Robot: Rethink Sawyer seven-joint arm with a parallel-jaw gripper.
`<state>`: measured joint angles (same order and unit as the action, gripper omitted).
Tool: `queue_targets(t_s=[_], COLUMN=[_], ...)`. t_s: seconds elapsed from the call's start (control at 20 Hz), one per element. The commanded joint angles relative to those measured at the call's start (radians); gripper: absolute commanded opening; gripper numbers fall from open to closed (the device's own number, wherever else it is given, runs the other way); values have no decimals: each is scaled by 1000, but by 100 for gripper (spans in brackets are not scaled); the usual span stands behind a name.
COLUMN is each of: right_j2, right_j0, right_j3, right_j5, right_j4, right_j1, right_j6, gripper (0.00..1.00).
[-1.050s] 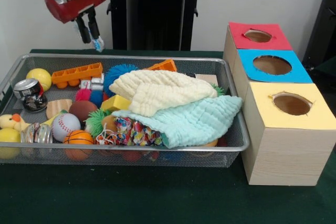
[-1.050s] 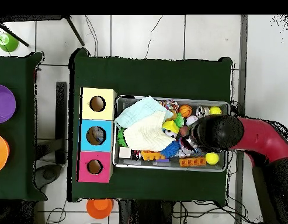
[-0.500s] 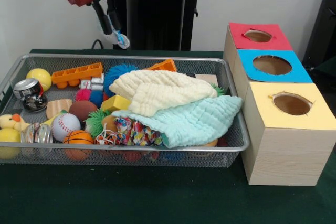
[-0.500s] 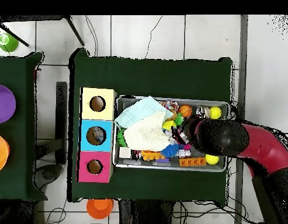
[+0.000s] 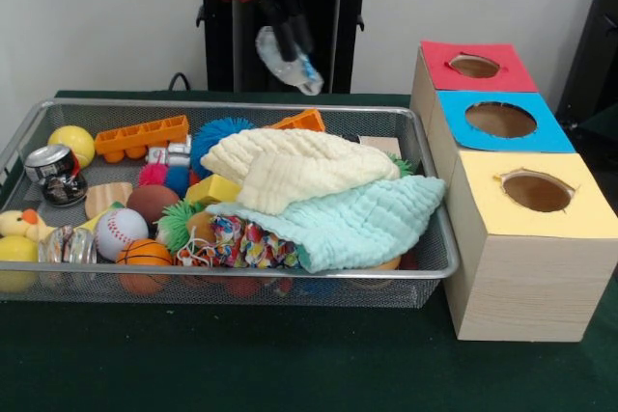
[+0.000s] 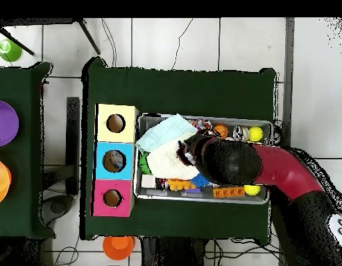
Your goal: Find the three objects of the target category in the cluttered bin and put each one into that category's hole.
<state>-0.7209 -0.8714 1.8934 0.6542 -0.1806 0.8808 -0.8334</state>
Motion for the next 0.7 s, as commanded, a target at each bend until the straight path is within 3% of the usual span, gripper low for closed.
queue_targets(t_s=[0.05,0.7], right_j2=[-2,125], right_j0=[112,281], right_j3=[112,116], right_j5=[-111,-202], right_j4=[72,123], right_j1=[43,57], right_j6=[-291,-351], gripper=[0,0])
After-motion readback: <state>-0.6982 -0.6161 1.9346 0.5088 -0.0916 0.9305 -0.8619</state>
